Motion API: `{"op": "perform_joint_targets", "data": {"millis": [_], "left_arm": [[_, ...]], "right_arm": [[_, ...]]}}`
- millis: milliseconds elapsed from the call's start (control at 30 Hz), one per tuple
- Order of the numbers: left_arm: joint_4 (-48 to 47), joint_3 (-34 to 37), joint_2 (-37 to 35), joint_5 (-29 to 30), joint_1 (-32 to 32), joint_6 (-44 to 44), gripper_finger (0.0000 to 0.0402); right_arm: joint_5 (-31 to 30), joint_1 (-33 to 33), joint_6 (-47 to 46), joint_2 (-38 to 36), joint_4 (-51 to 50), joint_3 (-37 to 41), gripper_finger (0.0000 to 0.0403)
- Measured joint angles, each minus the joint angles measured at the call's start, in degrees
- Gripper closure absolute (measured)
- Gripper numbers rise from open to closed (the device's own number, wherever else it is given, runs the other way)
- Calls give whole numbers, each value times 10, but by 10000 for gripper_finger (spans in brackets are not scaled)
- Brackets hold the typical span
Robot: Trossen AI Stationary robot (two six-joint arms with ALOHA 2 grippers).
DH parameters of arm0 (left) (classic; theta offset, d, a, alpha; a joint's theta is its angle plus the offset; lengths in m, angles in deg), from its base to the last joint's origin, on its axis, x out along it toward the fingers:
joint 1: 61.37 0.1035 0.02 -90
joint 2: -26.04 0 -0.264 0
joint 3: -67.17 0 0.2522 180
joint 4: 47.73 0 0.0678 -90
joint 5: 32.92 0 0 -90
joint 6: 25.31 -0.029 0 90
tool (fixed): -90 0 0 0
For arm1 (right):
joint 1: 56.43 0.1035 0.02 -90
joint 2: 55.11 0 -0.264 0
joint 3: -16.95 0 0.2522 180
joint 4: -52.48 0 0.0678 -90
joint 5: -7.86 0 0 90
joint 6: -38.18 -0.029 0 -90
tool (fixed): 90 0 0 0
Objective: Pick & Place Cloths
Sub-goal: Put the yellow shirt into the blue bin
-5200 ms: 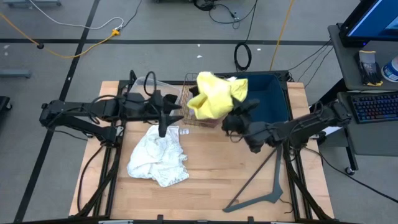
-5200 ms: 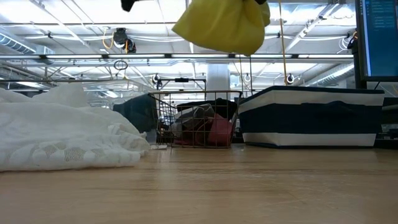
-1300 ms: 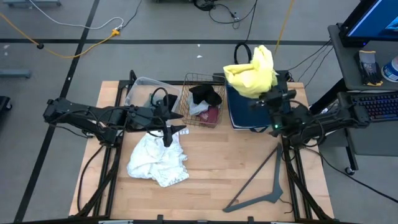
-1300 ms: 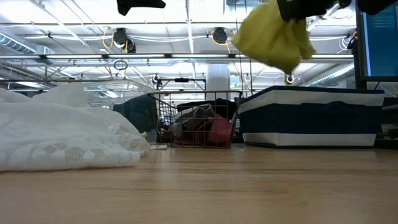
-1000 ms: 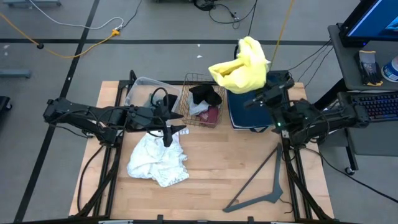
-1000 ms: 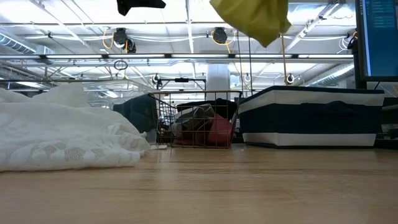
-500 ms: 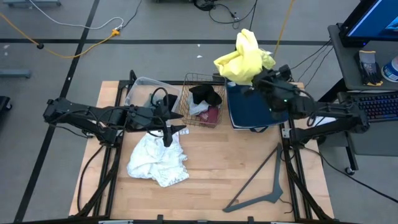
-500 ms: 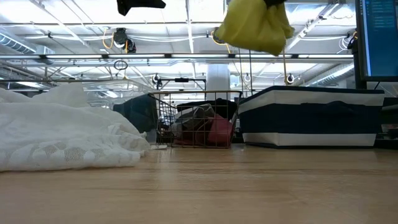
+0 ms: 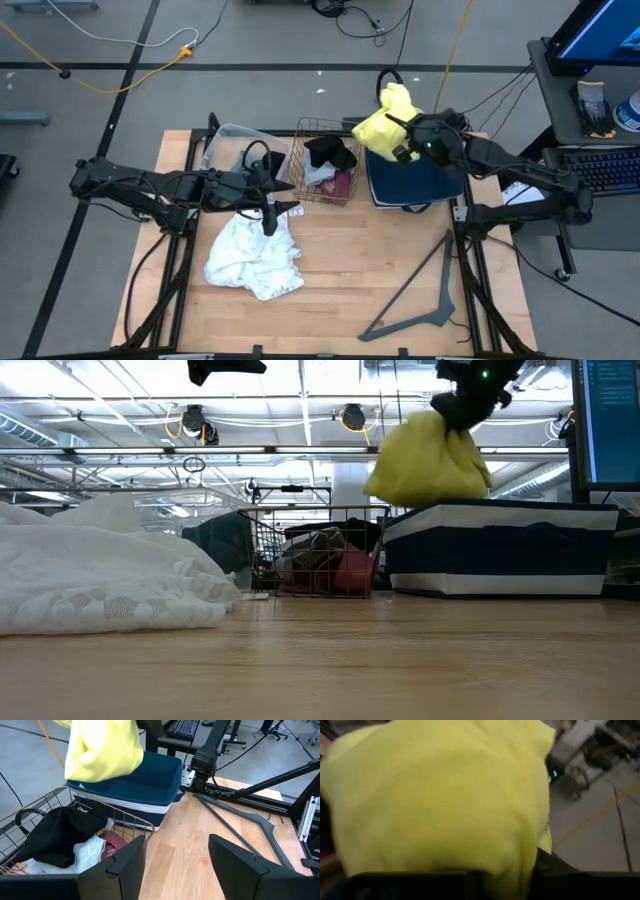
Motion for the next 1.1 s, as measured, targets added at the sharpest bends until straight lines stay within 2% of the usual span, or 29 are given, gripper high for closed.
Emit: {"op": "perform_joint_targets", "data": {"millis": [200,400,600,800,1100], "left_arm": [[0,0,0,0,0,0,183],[0,0,0,0,0,0,183],[0,0,0,0,0,3,183],[0,0,0,0,0,5,183],[0,0,0,-3,0,16,183]], "right_arm": [[17,-40,-43,0,-69,0,348],[102,-89,-76,8,-117,16,348],[189,-144,-89,18,-105,88,348],[265,-186,-92,39,-48,162,347],[266,-210,-78,69,-33,185,323]]}}
